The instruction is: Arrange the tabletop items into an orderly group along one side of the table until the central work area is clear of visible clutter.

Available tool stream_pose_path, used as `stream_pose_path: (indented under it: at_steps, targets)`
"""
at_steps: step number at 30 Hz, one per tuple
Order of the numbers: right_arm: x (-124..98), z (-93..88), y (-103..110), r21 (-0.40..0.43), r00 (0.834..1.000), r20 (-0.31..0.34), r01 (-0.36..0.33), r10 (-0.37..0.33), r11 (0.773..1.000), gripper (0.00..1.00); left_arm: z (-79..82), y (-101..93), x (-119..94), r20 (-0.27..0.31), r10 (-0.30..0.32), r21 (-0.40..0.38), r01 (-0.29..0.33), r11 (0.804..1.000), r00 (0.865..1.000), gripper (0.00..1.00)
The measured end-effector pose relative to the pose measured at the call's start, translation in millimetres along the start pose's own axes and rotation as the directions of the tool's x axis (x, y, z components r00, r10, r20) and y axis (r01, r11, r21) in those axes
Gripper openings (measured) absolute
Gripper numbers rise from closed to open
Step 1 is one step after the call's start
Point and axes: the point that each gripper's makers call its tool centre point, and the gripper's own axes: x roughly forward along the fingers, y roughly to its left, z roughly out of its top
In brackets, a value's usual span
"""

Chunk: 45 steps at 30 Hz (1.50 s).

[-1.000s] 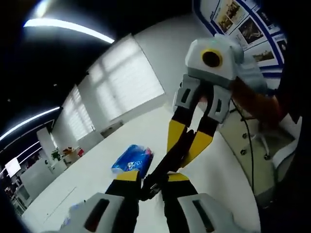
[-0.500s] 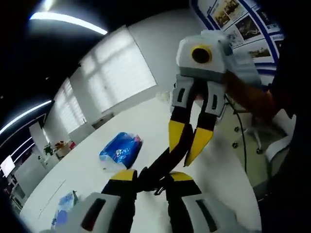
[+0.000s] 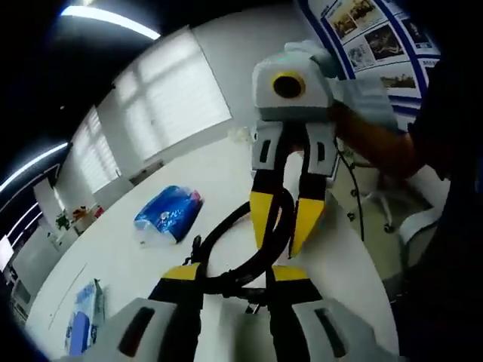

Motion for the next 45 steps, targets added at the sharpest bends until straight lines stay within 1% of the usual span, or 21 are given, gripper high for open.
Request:
stream_pose_path:
  at_steps: [1,2,4,5,6,7,8,9,11,13,15,17,19,27,31,40,45]
  targets:
    - [-1,-0.1,-3,0.009,1.0,0.004,0.008,-0.008,1.0,0.15,-1.3,1.5,0,-0.008,0.001,0.004,-0.001,1.0,1.0,0.32]
    - [-2,0.2,-6,0.022,1.0,0.009,0.022,-0.022,1.0,0.15,-0.4,2.0,-1,-0.004,0.011,-0.002,-0.011,1.0,1.0,0.32]
    - [-5,1.1,-6,0.02,1.0,0.019,0.015,-0.015,1.0,0.15,0.0,2.8,-2,0.0,0.008,-0.014,-0.008,1.0,1.0,0.33]
    - [-6,2.1,-5,0.03,1.0,0.026,0.01,-0.01,1.0,0.16,-0.2,3.5,-4,0.006,-0.005,-0.039,0.005,0.999,1.0,0.34]
    - [-7,1.5,-5,0.038,1.0,0.026,0.011,-0.012,0.999,0.18,-0.3,0.2,-5,0.012,-0.032,-0.064,0.033,0.997,0.999,0.35]
    - [-7,-0.8,-6,0.046,1.0,0.014,0.014,-0.015,0.999,0.2,-0.5,-4.8,-6,0.017,-0.058,-0.095,0.059,0.994,0.998,0.36]
    - [-7,-3.2,-6,0.047,1.0,0.001,0.018,-0.018,0.999,0.22,-0.9,-5.6,-7,0.018,-0.066,-0.107,0.068,0.992,0.998,0.37]
    - [-7,-9.9,-10,0.027,0.999,-0.031,0.042,-0.041,0.999,0.23,-1.8,-1.6,-8,0.019,-0.061,-0.119,0.063,0.991,0.998,0.37]
    - [-7,-11.2,-14,0.043,0.998,-0.026,0.052,-0.051,0.998,0.21,-2.3,0.4,-7,0.016,-0.051,-0.117,0.053,0.992,0.999,0.37]
    - [-10,-9.4,-20,0.061,0.996,-0.008,0.084,-0.084,0.995,0.21,-3.0,0.7,-6,0.011,-0.044,-0.114,0.045,0.992,0.999,0.37]
    - [-13,-5.4,-19,0.065,0.997,0.019,0.077,-0.078,0.995,0.19,0.6,3.0,-5,0.027,-0.029,-0.121,0.032,0.992,0.999,0.37]
    - [-15,-3.7,-17,0.069,0.997,0.023,0.07,-0.072,0.995,0.19,5.1,2.2,-7,0.044,-0.038,-0.124,0.044,0.991,0.998,0.37]
    - [-15,-3.1,-17,0.054,0.997,0.017,0.078,-0.079,0.995,0.19,6.3,0.4,-8,0.045,-0.04,-0.121,0.045,0.992,0.998,0.37]
    - [-16,-2.8,-19,0.052,0.996,0.007,0.083,-0.084,0.995,0.23,4.0,-1.9,-10,0.034,-0.037,-0.122,0.041,0.992,0.999,0.37]
    - [-16,-3.2,-19,0.051,0.996,0.004,0.089,-0.089,0.995,0.25,5.4,-1.0,-11,0.037,-0.032,-0.125,0.036,0.991,0.999,0.38]
    - [-19,-2.4,-22,0.045,0.995,-0.003,0.098,-0.098,0.994,0.29,9.2,-6.0,-15,0.053,-0.038,-0.144,0.046,0.988,0.998,0.4]
    - [-22,-0.8,-25,0.043,0.995,-0.001,0.104,-0.104,0.994,0.3,7.6,-9.4,-17,0.05,-0.034,-0.141,0.041,0.989,0.998,0.41]
